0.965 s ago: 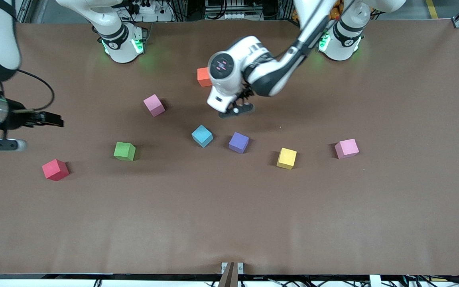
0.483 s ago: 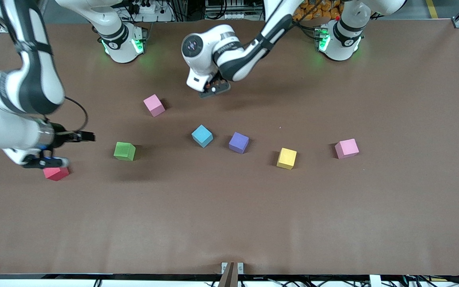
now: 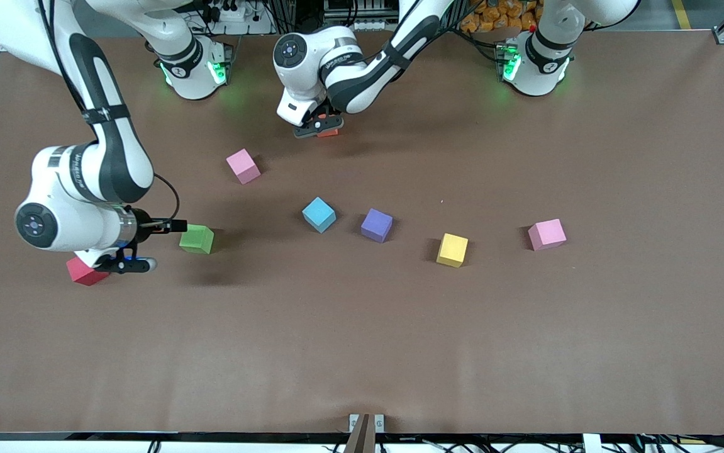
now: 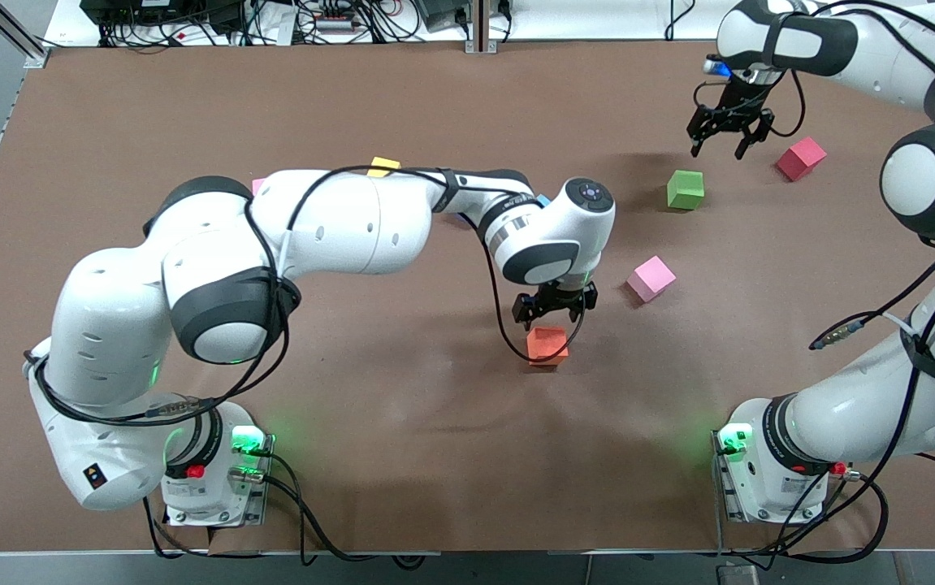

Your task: Arrange blocks into number 1

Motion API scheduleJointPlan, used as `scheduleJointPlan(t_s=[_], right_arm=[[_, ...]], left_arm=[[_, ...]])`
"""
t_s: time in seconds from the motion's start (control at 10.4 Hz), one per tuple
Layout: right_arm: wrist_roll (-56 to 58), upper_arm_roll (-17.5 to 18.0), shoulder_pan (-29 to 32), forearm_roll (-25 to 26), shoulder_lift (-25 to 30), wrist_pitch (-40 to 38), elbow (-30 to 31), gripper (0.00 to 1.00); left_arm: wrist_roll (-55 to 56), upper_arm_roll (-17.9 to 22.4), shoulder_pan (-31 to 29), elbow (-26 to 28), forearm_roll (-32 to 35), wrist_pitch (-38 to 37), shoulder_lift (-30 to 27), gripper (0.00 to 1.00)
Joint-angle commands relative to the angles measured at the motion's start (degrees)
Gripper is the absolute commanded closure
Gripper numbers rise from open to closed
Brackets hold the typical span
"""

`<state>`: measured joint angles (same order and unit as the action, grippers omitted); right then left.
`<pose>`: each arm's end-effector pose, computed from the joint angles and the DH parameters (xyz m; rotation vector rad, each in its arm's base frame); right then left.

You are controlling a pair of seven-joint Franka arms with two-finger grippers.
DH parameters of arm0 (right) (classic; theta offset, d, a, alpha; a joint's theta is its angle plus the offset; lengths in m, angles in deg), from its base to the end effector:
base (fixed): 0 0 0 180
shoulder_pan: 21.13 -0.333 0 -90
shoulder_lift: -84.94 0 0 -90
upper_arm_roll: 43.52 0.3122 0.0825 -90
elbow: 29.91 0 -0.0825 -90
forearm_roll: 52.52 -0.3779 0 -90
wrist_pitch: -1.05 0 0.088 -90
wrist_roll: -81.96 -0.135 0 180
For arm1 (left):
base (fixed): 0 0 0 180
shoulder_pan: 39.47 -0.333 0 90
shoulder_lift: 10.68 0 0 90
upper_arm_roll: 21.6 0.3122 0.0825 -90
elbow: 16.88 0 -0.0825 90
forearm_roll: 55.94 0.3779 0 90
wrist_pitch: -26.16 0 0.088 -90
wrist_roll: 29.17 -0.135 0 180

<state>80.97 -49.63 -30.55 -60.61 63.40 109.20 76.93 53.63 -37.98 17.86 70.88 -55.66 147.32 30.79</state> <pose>0.5735 0.0491 0.2674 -3.0222 0.0405 0.5381 0.2148 -0.6503 0.2074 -3.0352 -0.3254 0.3169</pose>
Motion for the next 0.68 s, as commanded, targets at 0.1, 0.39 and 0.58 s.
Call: scheduleJointPlan(t_s=[0.1, 0.39, 0.58], right_arm=[[-0.4, -0.2, -1.7, -0.8, -0.1, 3.2, 3.1, 0.0], [-0.4, -0.1, -1.9, -0.8, -4.4, 7.2, 3.1, 0.0], [-0.3, -0.2, -1.9, -2.4, -6.2, 8.8, 2.8, 0.0]], left_arm=[[0.8, 0.7, 1.6, -2.7, 1.9, 0.6, 3.2, 0.0], [0.3, 0.7, 2.4, -3.7, 2.2, 0.8, 4.9, 0.0], [0.0, 0.8, 3.0, -3.6, 2.4, 0.8, 5.7, 0.66]])
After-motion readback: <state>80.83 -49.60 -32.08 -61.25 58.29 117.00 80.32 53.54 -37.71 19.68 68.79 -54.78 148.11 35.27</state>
